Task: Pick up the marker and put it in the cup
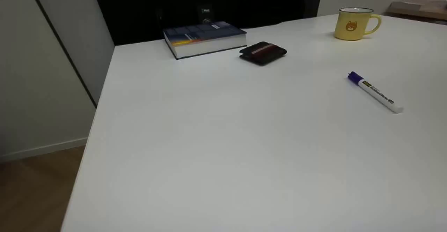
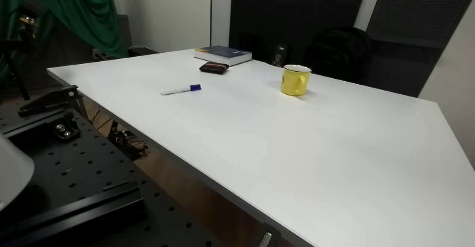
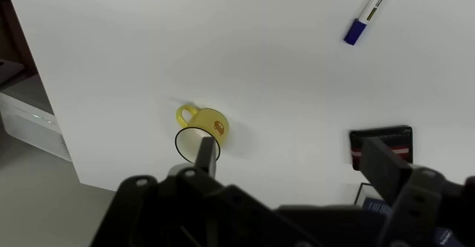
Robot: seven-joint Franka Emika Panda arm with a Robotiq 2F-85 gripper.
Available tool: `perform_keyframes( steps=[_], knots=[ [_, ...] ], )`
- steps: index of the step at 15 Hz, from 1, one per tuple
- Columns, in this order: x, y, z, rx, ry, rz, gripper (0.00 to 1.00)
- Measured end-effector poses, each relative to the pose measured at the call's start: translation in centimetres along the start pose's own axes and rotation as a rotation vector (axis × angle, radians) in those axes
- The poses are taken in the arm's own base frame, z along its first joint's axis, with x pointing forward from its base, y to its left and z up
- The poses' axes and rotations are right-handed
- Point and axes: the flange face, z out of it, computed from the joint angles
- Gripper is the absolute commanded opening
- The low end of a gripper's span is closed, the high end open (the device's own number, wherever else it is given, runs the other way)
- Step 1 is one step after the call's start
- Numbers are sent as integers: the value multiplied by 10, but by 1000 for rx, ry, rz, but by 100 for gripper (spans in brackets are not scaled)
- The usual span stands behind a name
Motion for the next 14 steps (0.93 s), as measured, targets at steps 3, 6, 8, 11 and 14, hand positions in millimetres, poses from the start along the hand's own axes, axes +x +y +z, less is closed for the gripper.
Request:
perform_keyframes(
  steps=[3, 6, 8, 11, 14],
  knots=[
    [0, 0, 0, 1, 2, 0, 100],
    [0, 0, -1, 1, 3, 0, 100],
    [0, 0, -1, 1, 3, 0, 100],
    [0, -1, 1, -5, 0, -6, 100],
    [-7, -15, 18, -45, -37, -26, 100]
  ],
)
